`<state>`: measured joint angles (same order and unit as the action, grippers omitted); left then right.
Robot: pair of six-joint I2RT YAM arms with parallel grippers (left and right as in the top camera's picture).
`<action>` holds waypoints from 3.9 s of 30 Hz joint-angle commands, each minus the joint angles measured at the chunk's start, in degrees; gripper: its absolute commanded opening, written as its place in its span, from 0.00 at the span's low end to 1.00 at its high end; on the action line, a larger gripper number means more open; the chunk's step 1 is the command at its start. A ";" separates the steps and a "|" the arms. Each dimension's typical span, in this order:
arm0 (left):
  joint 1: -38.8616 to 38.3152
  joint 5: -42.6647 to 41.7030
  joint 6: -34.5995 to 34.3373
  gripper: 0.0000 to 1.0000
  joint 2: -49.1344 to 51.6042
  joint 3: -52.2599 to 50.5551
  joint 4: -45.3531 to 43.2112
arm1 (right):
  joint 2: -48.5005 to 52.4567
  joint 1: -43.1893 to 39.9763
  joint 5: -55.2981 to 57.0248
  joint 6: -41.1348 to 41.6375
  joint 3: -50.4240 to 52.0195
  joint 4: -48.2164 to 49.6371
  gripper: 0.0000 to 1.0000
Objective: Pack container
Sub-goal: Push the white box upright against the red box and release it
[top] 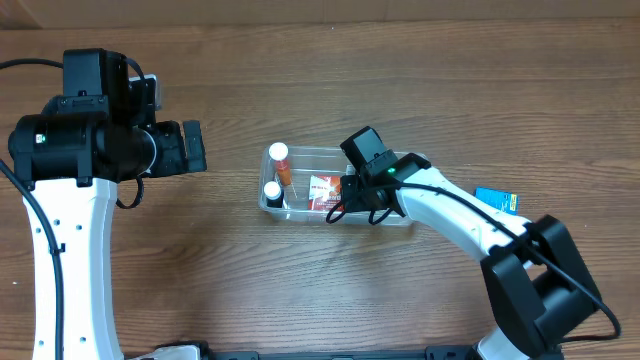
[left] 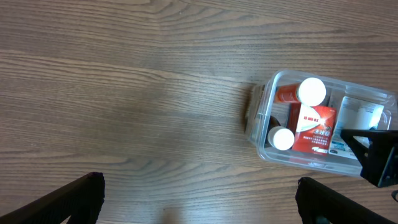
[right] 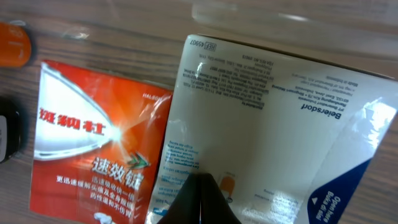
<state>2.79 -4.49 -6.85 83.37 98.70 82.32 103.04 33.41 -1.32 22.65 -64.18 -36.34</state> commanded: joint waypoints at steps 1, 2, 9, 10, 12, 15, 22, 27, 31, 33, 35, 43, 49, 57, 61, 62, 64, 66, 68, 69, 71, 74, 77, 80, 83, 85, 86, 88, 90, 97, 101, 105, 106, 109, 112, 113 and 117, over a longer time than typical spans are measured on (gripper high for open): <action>0.57 0.44 1.11 1.00 -0.22 -0.09 0.22 | 2.84 0.02 0.37 -0.26 0.44 1.29 0.04; 0.57 0.44 1.11 1.00 -0.22 -0.09 0.24 | 2.84 0.02 0.37 -0.24 0.44 1.42 0.04; 0.57 0.46 1.11 1.00 -0.22 -0.09 0.24 | 1.60 0.02 0.57 -0.63 -0.66 -1.22 0.04; 0.57 0.46 1.11 1.00 -0.22 -0.09 0.22 | 0.92 0.02 1.29 -0.63 -1.22 -1.97 0.04; 0.57 0.46 1.11 1.00 -0.22 -0.09 0.20 | -1.18 0.02 3.26 -0.63 -2.62 -3.39 0.04; 0.57 0.44 1.11 1.00 -0.22 -0.09 0.22 | -5.92 0.02 5.88 -0.63 -3.82 -4.33 0.04; 0.57 0.46 1.11 1.00 -0.22 -0.09 0.20 | -10.56 -0.04 10.25 -0.57 -3.67 -8.98 0.04; 0.57 0.46 1.11 1.00 -0.22 -0.09 0.22 | -10.56 -0.31 15.30 0.83 -3.45 -13.44 0.04; 0.57 0.46 1.11 1.00 -0.22 -0.09 0.22 | -10.47 -2.86 16.72 2.91 -0.85 -13.05 0.04; 0.57 0.46 1.11 1.00 -0.22 -0.09 0.20 | -10.21 -4.61 16.70 2.86 1.60 -11.23 0.04; 0.57 0.46 1.11 1.00 -0.22 -0.09 0.20 | -9.73 -5.60 16.70 2.80 3.52 -9.20 0.04; 0.57 0.44 1.09 1.00 -0.22 -0.09 0.37 | -9.09 -6.01 15.37 2.38 8.87 -0.46 0.04; 0.57 0.44 1.11 1.00 -0.22 -0.09 0.37 | -8.61 -6.01 5.95 -4.07 8.87 2.32 0.04; 0.57 0.46 1.14 1.00 -0.22 -0.09 0.37 | -8.61 -6.01 0.79 -7.89 8.87 3.32 0.08; 0.57 0.46 1.11 1.00 -0.22 -0.09 0.35 | -8.61 -6.01 0.74 -7.91 8.87 3.48 0.08; 0.57 0.48 1.11 1.00 -0.22 -0.09 0.37 | -8.61 -6.01 0.59 -7.96 8.87 3.74 0.08; 0.57 0.46 1.11 1.00 -0.22 -0.09 0.37 | -8.61 -6.01 -1.42 -9.53 8.87 4.28 0.08; 0.57 0.46 1.14 1.00 -0.22 -0.09 0.37 | -8.61 -6.01 -4.66 -11.17 8.87 5.27 0.08; 0.57 0.46 1.11 1.00 -0.22 -0.09 0.37 | -8.61 -6.01 -5.73 -11.19 8.87 5.75 0.08; 0.57 0.46 1.11 1.00 -0.22 -0.09 0.37 | -8.61 -6.01 -6.49 -11.19 8.87 6.14 0.08; 0.57 0.46 1.11 1.00 -0.22 -0.09 0.37 | -8.61 -6.01 -7.87 -11.23 8.87 6.73 0.09; 0.57 0.48 1.11 1.00 -0.22 -0.09 0.37 | -8.61 -6.01 -5.35 -11.02 8.87 6.54 0.09; 0.57 0.48 1.14 1.00 -0.22 -0.09 0.37 | -8.61 -6.16 0.24 -9.29 8.85 5.64 0.09; 0.57 0.66 1.14 1.00 -0.22 -0.09 0.37 | -8.63 -6.16 4.07 -8.85 8.85 5.60 0.09; 0.57 0.66 1.14 1.00 -0.22 -0.09 0.35 | -8.61 -6.16 10.58 -4.17 8.85 4.72 0.09; 0.57 0.66 1.14 1.00 -0.22 -0.09 0.37 | -8.61 -6.16 10.73 -4.20 8.85 4.11 0.09; 0.57 0.66 1.11 1.00 -0.22 -0.09 0.37 | -8.61 -6.16 10.73 -4.22 8.85 3.82 0.09; 0.57 0.63 1.11 1.00 -0.22 -0.09 0.37 | -8.48 -6.16 10.71 -4.22 8.85 3.13 0.10; 0.57 0.63 1.11 1.00 -0.22 -0.09 0.37 | -7.91 -6.16 10.40 -4.24 8.90 3.06 0.10; 0.57 0.63 1.14 1.00 -0.22 -0.09 0.37 | -2.62 -6.16 1.90 -5.84 8.90 5.20 0.11; 0.57 0.63 1.11 1.00 -0.22 -0.09 0.35 | -2.62 -6.16 -0.55 -6.58 8.90 6.60 0.11; 0.57 0.63 1.11 1.00 -0.22 -0.09 0.37 | -2.75 -6.16 -0.72 -7.13 8.83 6.49 0.10; 0.57 0.63 1.11 1.00 -0.22 -0.09 0.37 | -3.02 -6.16 -1.36 -7.76 8.68 6.51 0.11; 0.57 0.63 1.11 1.00 -0.22 -0.09 0.37 | -4.70 -6.16 -1.38 -7.76 7.43 6.43 0.10; 0.57 0.63 1.11 1.00 -0.22 -0.09 0.35 | -7.17 -6.16 -1.49 -8.26 6.10 6.01 0.11; 0.57 0.63 1.11 1.00 -0.22 -0.09 0.37 | -7.98 -6.16 -2.16 -9.31 5.90 6.03 0.11; 0.57 0.63 1.11 1.00 -0.22 -0.09 0.37 | -9.18 -6.16 -5.73 -9.46 5.90 5.86 0.11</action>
<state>2.79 -4.27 -6.85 83.37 98.70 82.72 96.49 27.31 -3.05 14.28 -56.29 -30.63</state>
